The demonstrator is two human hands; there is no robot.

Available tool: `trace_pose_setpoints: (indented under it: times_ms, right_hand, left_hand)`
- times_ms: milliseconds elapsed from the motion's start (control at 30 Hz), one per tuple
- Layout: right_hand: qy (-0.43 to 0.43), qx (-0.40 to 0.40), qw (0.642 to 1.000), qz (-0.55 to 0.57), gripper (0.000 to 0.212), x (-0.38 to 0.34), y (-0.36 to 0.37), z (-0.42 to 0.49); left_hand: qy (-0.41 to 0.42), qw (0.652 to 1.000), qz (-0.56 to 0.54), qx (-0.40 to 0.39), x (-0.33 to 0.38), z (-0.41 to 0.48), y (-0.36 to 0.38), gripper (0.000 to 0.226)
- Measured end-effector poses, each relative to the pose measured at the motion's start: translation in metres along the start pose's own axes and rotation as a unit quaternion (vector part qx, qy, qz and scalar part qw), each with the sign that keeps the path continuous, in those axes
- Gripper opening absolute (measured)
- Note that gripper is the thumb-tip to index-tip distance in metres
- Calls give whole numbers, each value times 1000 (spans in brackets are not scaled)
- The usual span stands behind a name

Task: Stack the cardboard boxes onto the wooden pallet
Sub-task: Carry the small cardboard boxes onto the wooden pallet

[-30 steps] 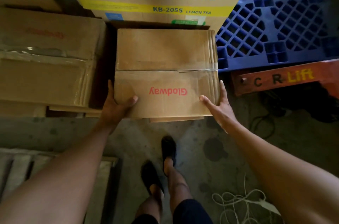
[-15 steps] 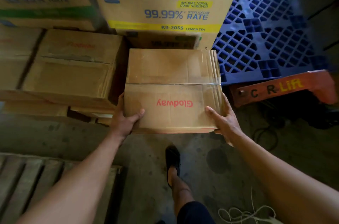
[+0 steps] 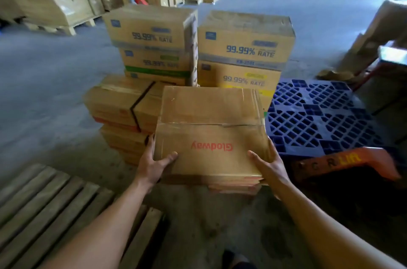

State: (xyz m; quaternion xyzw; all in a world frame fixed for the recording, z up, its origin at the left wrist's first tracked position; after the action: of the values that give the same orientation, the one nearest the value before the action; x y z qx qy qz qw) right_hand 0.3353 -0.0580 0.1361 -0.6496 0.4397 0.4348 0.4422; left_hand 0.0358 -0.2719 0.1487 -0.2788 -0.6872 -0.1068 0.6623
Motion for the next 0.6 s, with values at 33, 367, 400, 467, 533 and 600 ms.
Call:
trace_pose_setpoints:
  times_ms: [33,367,400,467,533,600]
  right_hand:
    - [-15,-16,1000,-6,102,-9,6,-9]
    - [-103,-205,972,-45,88,-81,89,-114]
    - [-106,-222,968,-54,91,-81,94,-128]
    - [-125,-251,957,-71,94,-81,102,-155]
    - [-145,-288,943,-89,92,-78,112,-187]
    - [-166,-320,928,-99,88,-72,122,-219]
  left_hand:
    - [0,1000,-9,15,5,-12,-18,95]
    - [0,971,-36,234,25,-152,-179,93]
    - [-1,967,-35,252,22,-171,-193,90]
    - [3,957,-27,289,18,-211,-217,84]
    - [-16,945,-34,325,7,-252,-239,88]
    - [-45,932,-46,356,-7,-292,-260,96]
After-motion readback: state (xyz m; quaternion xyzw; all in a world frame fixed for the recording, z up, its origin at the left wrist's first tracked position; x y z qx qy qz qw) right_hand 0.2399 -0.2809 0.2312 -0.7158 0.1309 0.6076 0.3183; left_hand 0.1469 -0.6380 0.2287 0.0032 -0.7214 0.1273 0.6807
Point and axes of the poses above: each hand's wrist, its own z-axis towards the middle knuckle, its own y-axis out of the palm, x = y × z, the point moved 8 cm from there along z, towards the middle knuckle, and after that the axes turned 13 degrees about x, right-handed, at the moved point
